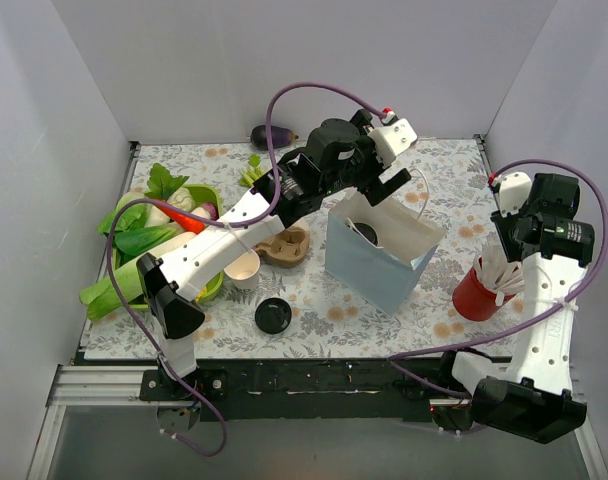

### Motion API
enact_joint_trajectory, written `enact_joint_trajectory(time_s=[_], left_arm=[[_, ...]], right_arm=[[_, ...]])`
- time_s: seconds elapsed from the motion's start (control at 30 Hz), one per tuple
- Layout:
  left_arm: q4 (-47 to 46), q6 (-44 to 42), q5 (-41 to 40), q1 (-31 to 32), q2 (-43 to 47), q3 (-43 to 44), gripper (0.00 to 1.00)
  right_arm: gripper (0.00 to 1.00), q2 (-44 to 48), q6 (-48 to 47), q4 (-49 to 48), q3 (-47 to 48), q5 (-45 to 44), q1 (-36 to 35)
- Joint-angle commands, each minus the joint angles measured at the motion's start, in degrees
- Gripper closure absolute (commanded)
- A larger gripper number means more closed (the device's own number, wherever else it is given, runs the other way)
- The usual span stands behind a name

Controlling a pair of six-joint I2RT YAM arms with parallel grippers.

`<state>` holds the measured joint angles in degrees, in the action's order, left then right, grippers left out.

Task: Pack the takeout coffee

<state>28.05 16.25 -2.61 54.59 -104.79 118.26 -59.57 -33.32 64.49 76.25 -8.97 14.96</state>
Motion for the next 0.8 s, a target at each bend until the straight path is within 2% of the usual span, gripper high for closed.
enact_joint_trajectory(time_s=[0.0, 0.27, 0.37, 0.47, 0.57, 0.63, 0.77], left_arm=[[0.16, 0.27, -0.99, 0.17, 1.43, 0.22, 0.02], [-0.54, 0.45, -1.34, 0.17, 1.87, -0.66, 0.02], [-0.81, 0.62, -1.26, 0.17, 1.96, -1.27, 0.02], [-0.98, 0.80, -1.17, 0.17, 1.96, -1.45, 0.02], [-1.25, 0.71, -1.17, 0.17, 1.87, -1.54, 0.02], [-1.42, 0.63, -0.99, 0.17, 1.87, -1.62, 0.02], [-2.65, 0.54, -0.82, 0.17, 2.31, -2.94, 0.02]], right_arm=[[0.63, -1.95, 0.98, -3.58, -0.22, 4.13, 0.86], [0.64, -5.46, 2.12, -3.84, -0.57, 10.45, 3.58], [0.69, -6.25, 2.56, -3.40, -0.66, 12.66, 4.55], [0.79, -6.70, 2.56, -3.32, -0.57, 14.15, 5.25], [0.97, -6.79, 2.47, -2.71, 0.83, 15.39, 5.69], [0.99, -6.79, 2.38, -0.96, 2.93, 15.22, 5.78], [0.99, -7.05, 1.24, 2.74, 14.50, 13.90, 5.78]])
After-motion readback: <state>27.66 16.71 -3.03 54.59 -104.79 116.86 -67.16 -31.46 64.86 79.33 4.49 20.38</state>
